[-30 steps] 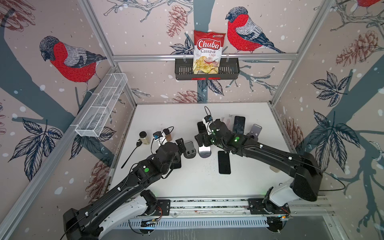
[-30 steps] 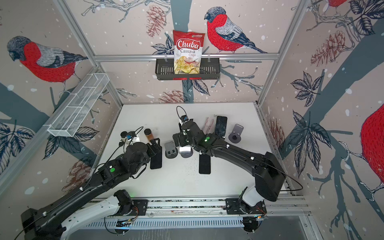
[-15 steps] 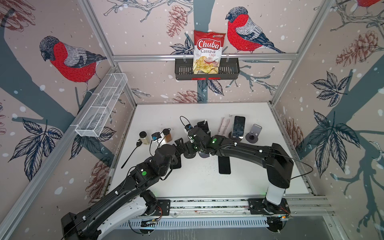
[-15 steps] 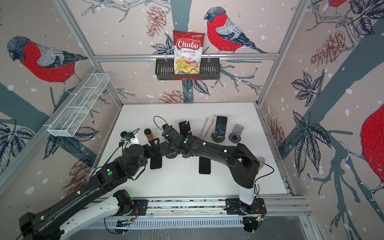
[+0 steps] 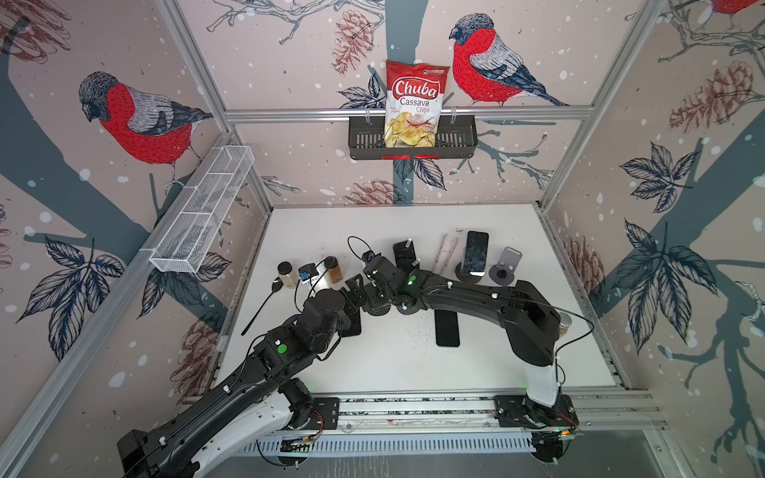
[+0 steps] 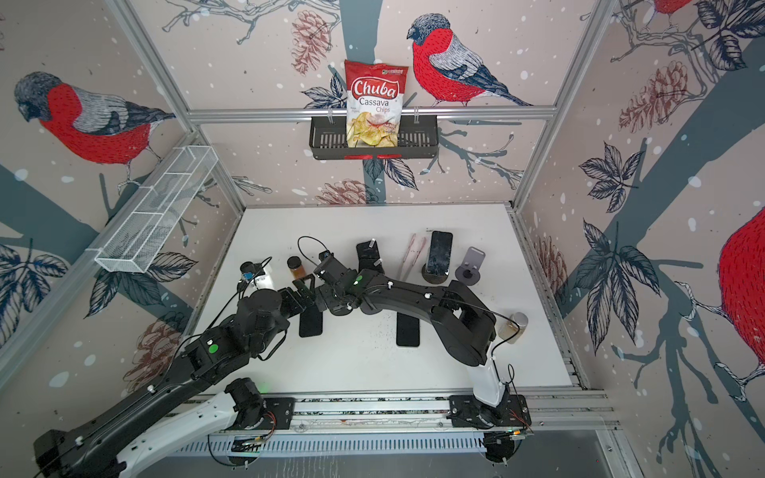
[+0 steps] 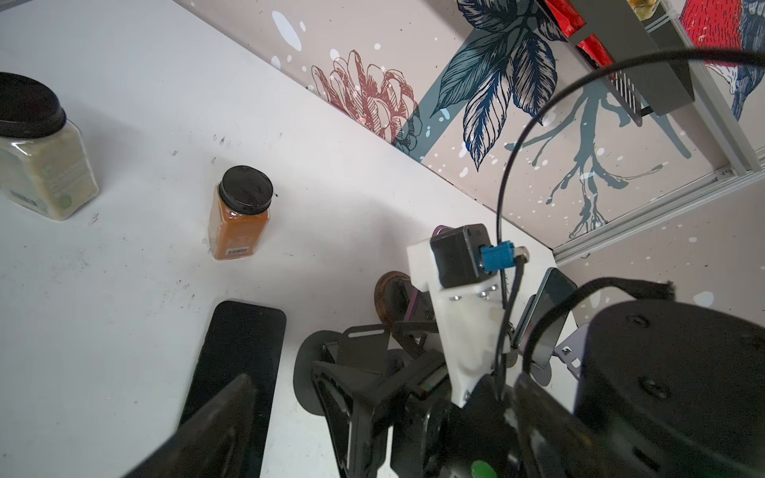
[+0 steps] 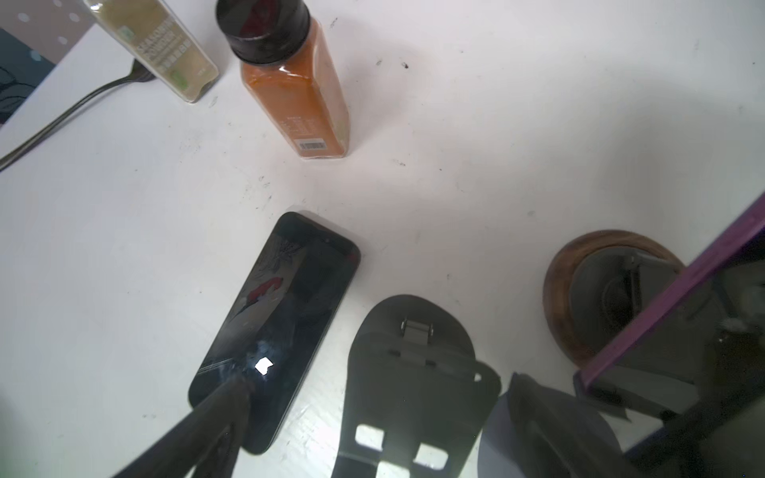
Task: Remove the phone from the phone stand
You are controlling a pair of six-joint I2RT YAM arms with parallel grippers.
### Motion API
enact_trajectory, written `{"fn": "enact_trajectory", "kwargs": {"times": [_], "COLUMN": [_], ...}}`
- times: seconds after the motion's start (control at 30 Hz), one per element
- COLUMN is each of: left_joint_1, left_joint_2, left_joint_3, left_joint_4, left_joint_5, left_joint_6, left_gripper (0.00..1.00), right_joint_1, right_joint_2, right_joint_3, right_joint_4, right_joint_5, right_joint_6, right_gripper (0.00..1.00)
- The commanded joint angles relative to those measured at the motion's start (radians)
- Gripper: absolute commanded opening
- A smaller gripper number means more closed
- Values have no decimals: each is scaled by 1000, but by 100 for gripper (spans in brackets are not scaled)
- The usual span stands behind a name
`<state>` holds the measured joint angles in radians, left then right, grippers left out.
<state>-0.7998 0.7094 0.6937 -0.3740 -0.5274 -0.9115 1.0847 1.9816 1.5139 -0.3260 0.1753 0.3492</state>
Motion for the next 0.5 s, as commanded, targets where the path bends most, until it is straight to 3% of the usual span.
{"fn": "enact_trajectory", "kwargs": {"times": [0.0, 0.27, 0.47], "left_joint_1": [2, 2, 2], "left_joint_2": [-2, 1, 4], "left_joint_3": [0, -2, -8], "left_joint_4": [4, 6, 13], "left_joint_5": [-16, -1, 1], "left_joint_6": [15, 22, 22], "left_gripper": [96, 96, 96], "right_joint_1": [0, -2, -2], "right_joint_2": [25, 59, 65], "right_joint_3": [18, 22, 20], "right_joint_4": [-1, 13, 25], "right_joint_5": [33, 45, 46], "right_joint_6": [21, 36, 40], "right_gripper": [97, 85, 65]}}
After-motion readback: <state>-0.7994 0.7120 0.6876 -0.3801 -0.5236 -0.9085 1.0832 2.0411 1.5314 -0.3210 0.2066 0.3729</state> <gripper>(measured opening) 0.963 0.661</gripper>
